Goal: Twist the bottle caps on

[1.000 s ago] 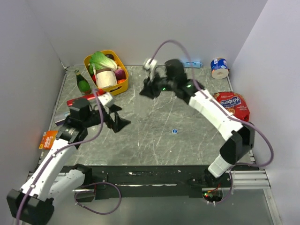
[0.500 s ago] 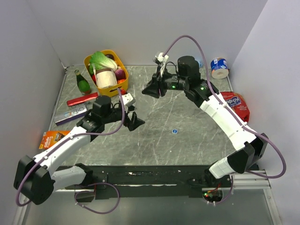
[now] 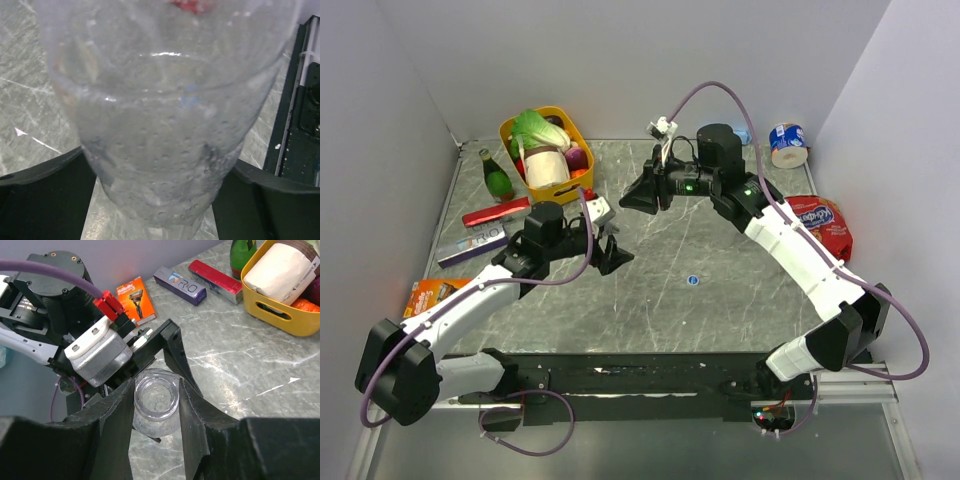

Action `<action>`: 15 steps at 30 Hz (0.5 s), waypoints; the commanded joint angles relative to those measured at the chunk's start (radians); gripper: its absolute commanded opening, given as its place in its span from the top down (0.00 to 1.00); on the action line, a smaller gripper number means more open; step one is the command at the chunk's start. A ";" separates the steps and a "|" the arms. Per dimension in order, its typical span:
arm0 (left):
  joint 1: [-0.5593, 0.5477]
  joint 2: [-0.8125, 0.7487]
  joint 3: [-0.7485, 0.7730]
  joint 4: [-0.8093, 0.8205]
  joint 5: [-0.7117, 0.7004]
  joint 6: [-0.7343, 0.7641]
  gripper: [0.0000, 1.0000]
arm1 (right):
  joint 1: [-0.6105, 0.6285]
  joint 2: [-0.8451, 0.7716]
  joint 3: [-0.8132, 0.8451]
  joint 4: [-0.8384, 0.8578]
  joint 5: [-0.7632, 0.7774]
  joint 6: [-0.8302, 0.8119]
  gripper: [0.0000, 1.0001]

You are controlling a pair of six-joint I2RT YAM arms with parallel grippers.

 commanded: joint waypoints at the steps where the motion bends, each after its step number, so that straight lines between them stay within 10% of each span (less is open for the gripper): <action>1: -0.004 0.005 0.040 0.035 0.074 0.026 0.19 | 0.006 -0.054 -0.001 0.063 -0.028 0.045 1.00; 6: -0.004 -0.002 0.030 0.035 0.089 0.026 0.28 | 0.004 -0.052 -0.001 0.067 -0.036 0.039 0.99; 12: -0.004 -0.042 0.007 -0.003 0.080 0.037 0.45 | -0.025 -0.078 0.042 -0.043 -0.025 -0.122 0.36; 15: 0.003 -0.084 -0.017 -0.033 0.065 0.046 0.54 | -0.113 -0.095 0.089 -0.196 -0.053 -0.266 0.27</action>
